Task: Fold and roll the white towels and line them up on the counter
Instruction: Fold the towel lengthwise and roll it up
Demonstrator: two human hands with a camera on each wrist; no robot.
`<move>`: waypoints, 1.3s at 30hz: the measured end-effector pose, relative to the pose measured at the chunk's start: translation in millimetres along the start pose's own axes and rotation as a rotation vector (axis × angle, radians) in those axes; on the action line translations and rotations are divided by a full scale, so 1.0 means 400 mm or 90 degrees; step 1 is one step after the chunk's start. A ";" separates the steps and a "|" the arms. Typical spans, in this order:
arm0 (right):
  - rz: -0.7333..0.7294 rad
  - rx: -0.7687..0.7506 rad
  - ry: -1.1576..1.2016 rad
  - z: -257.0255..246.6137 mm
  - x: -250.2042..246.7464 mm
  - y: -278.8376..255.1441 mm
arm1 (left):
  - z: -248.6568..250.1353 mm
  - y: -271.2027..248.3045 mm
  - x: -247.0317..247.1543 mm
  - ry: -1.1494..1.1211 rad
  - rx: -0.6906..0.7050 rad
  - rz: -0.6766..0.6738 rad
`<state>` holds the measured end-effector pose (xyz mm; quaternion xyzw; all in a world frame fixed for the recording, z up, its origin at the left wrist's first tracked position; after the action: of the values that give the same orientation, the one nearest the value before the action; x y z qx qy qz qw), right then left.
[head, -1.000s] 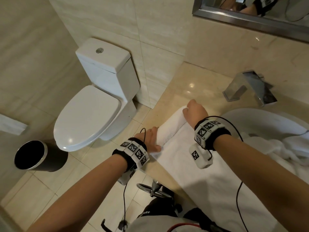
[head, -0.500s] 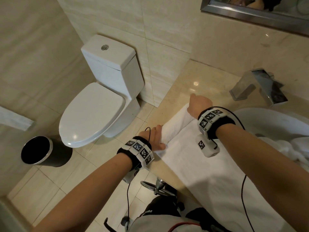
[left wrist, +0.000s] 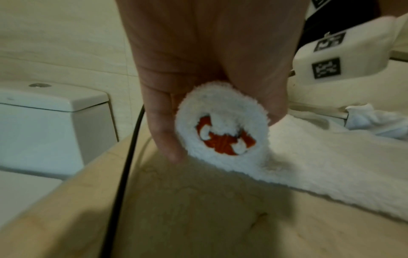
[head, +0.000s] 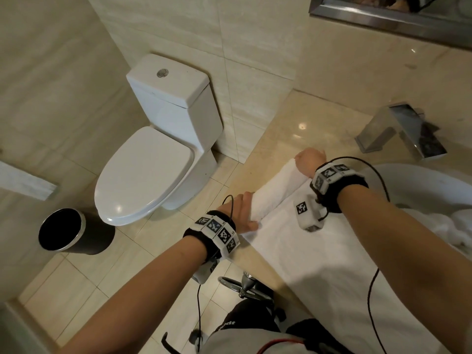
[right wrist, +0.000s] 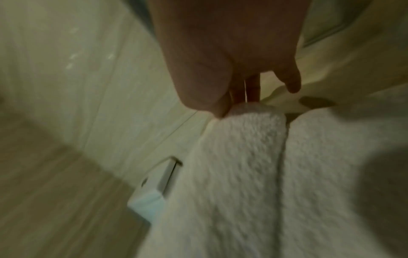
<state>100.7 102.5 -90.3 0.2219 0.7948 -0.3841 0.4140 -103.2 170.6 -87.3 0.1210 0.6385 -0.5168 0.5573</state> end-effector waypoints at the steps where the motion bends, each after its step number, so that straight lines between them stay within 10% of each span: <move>1: 0.004 0.011 0.039 0.008 0.001 0.003 | -0.006 0.003 0.003 -0.023 -0.009 -0.004; 6: 0.175 -0.074 0.090 0.014 -0.051 -0.010 | -0.012 0.012 0.005 -0.126 -0.074 -0.102; 13: -0.107 -0.477 -0.164 -0.100 0.038 -0.129 | 0.019 0.012 0.003 -0.069 -0.102 -0.050; 21: -0.072 -0.510 -0.354 -0.098 0.048 -0.155 | 0.049 -0.009 0.006 0.068 -0.063 -0.048; 31: 0.001 -0.476 -0.430 -0.061 0.051 -0.182 | 0.007 -0.038 0.058 -0.269 -0.090 -0.357; 39: -0.034 -0.322 -0.384 0.014 0.022 -0.134 | -0.022 -0.034 0.008 -0.134 -0.075 -0.115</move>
<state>62.4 65.8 -76.7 -0.0304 0.7125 -0.2349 0.6605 -119.5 170.2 -84.1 -0.0249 0.6141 -0.5361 0.5786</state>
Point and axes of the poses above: each hand's wrist, its own y-axis towards the middle knuckle, its own x-axis out of the palm, z = x × y, the point moved 7 cm from there along y, towards the middle knuckle, and after that the axes turned 12 degrees about -x, right-handed, at the moved point
